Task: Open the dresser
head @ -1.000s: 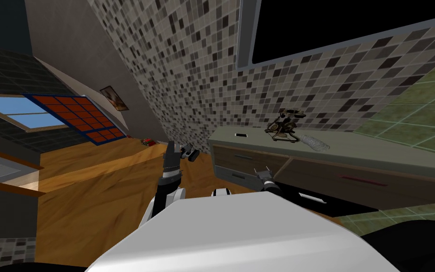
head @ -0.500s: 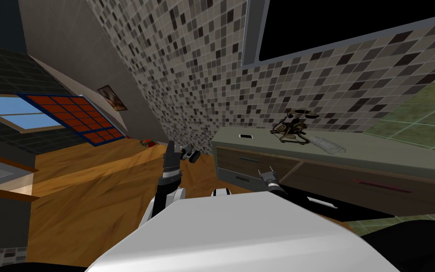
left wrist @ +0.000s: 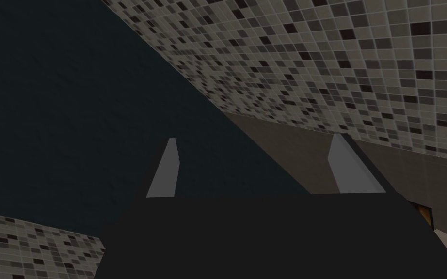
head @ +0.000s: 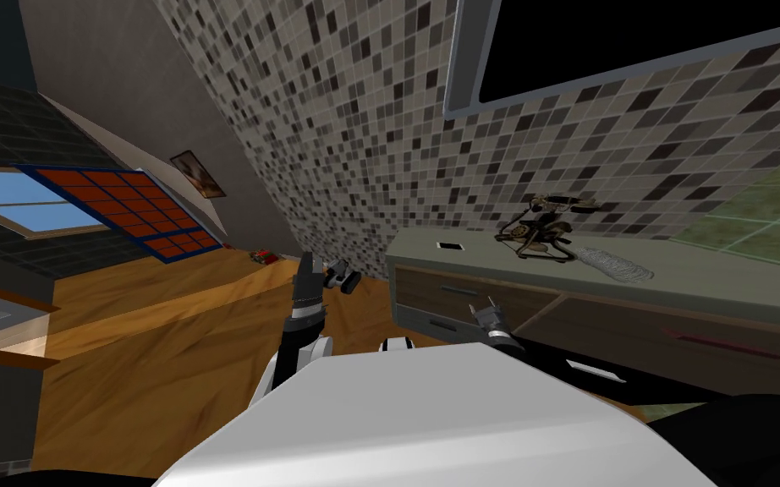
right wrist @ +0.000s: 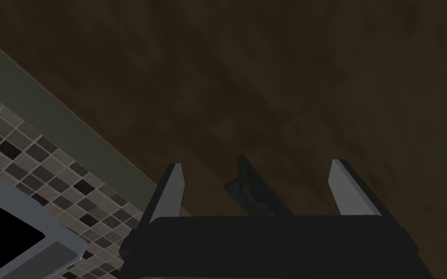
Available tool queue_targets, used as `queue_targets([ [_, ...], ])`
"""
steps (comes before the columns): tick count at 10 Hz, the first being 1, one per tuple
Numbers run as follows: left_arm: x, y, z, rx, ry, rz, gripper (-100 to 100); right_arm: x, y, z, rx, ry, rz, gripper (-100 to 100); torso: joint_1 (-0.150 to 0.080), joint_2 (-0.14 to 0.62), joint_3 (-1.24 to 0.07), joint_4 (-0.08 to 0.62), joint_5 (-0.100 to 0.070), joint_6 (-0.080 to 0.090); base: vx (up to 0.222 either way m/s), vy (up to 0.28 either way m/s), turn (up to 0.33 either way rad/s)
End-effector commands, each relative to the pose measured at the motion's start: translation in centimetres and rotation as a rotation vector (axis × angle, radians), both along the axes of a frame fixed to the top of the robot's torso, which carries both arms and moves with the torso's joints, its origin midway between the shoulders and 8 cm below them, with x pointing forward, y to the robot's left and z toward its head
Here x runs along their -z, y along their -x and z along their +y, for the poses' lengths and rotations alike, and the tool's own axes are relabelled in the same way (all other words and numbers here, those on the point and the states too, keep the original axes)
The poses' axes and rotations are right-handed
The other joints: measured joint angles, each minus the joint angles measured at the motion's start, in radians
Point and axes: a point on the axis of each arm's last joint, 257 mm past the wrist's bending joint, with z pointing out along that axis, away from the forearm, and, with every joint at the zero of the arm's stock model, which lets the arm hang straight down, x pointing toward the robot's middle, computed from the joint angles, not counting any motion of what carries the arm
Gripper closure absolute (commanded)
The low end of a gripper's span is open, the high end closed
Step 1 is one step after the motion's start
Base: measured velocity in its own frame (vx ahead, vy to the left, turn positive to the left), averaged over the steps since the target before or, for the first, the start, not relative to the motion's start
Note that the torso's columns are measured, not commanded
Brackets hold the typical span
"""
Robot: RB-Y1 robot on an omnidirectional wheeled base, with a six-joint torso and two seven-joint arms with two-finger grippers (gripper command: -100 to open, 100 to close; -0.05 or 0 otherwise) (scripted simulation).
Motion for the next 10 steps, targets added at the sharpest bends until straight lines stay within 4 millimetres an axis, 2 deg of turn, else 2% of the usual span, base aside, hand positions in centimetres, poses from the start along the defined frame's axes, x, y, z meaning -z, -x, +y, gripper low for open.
queue_targets([
  [1,0.0,0.0,0.0,0.0,0.0,0.0,0,-0.9,0.2,-0.7,-0.023,0.101,-0.007,-100,0.0,-0.001,-0.001,0.0,0.0,0.0,0.062,0.076,-0.01],
  [3,0.0,0.0,0.0,0.0,0.0,0.0,0,-0.9,0.2,-0.7,-0.026,0.107,-0.007,-100,0.001,-0.001,-0.001,0.0,0.0,0.0,0.036,0.048,-0.005],
  [4,0.0,0.0,0.0,0.0,0.0,0.0,0,-1.2,-0.4,-2.3,0.007,0.113,-0.007,-100,-0.001,0.0,0.0,0.0,0.0,0.0,-0.026,0.009,0.243],
  [6,0.0,0.0,0.0,0.0,0.0,0.0,0,-1.5,-1.0,-3.8,0.039,0.113,-0.005,-100,0.0,0.001,0.001,0.0,0.0,0.0,-0.045,-0.006,0.205],
  [7,0.0,0.0,0.0,0.0,0.0,0.0,0,-1.3,-0.8,-3.3,0.028,0.113,-0.007,-100,0.0,0.0,0.0,0.0,0.0,0.0,-0.023,-0.004,0.033],
  [8,0.0,0.0,0.0,0.0,0.0,0.0,0,-1.3,-0.5,-2.6,0.013,0.113,-0.006,100,0.001,-0.003,-0.002,-0.001,0.0,0.0,0.011,-0.004,-0.222],
  [10,0.0,0.0,0.0,0.0,0.0,0.0,0,-1.0,0.3,-0.7,-0.026,0.111,-0.009,100,0.001,-0.006,-0.003,-0.003,-0.002,0.0,0.052,0.002,-0.239],
])
